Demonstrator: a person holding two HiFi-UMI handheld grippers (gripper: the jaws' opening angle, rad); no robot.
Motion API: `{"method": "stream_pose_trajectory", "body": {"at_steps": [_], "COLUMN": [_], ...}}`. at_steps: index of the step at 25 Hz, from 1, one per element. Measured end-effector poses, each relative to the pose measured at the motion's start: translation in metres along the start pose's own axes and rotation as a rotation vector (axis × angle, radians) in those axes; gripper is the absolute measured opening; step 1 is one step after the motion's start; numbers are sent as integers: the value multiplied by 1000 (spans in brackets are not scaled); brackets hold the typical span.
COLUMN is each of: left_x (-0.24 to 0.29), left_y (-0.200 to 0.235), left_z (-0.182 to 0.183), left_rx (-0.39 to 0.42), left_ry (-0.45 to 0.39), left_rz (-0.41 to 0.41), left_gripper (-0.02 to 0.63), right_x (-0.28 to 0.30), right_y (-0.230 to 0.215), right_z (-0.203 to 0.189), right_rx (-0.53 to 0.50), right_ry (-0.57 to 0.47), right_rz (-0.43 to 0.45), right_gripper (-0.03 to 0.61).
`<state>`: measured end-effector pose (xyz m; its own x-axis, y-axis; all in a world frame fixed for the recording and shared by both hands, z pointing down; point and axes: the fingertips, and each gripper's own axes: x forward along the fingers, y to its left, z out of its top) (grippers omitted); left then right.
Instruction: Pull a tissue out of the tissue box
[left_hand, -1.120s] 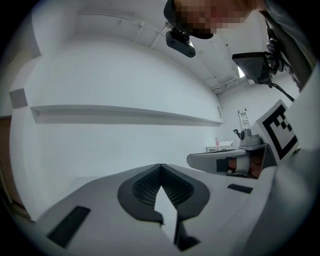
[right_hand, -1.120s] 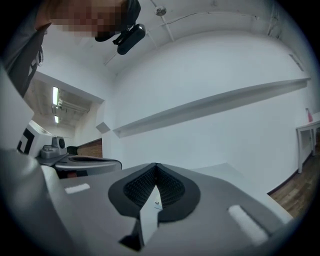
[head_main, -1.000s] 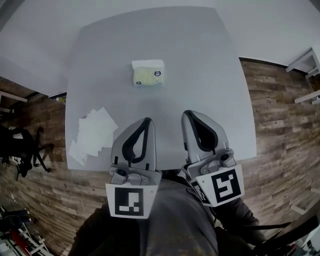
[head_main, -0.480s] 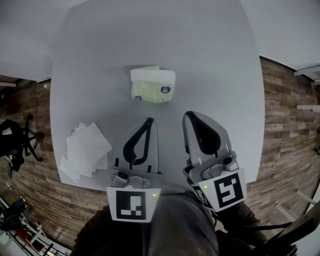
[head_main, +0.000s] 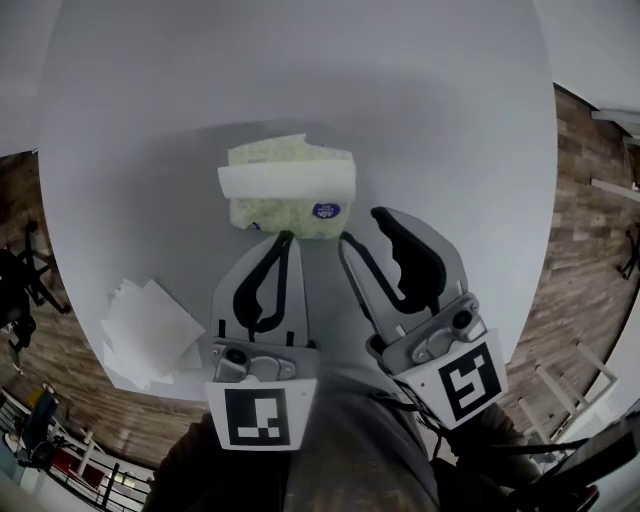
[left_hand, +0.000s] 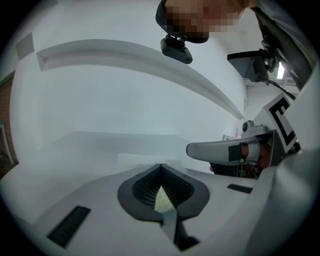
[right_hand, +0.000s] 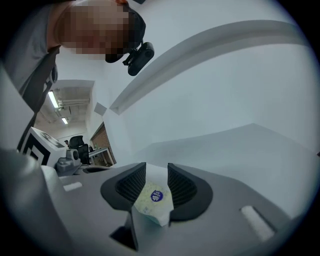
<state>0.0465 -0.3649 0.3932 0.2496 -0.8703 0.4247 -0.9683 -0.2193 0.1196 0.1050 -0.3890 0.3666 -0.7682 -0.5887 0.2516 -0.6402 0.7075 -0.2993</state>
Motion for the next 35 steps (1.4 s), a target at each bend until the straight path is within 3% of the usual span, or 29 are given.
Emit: {"method": "stream_pose_trajectory", "body": {"at_steps": [15, 20, 22, 26, 35], "left_x": [27, 31, 32, 35, 42], "left_y": [4, 5, 7, 8, 7], "left_z": [-25, -26, -30, -38, -43], "left_rx": [-50, -59, -64, -73, -82], "left_ry": [43, 47, 52, 59, 76], "left_rz": [-24, -23, -19, -22, -29], "left_gripper": [-2, -2, -2, -2, -2], "right_x": [35, 38, 37, 36, 21], "right_y": [-17, -14, -14, -15, 10], "right_z": [-34, -37, -39, -45, -9], "right_rx": [56, 26, -3, -53, -85], "right_ry": [101, 121, 128, 137, 35], "right_rz": [94, 110, 108, 80, 141], "right_gripper": [150, 147, 124, 18, 5]}}
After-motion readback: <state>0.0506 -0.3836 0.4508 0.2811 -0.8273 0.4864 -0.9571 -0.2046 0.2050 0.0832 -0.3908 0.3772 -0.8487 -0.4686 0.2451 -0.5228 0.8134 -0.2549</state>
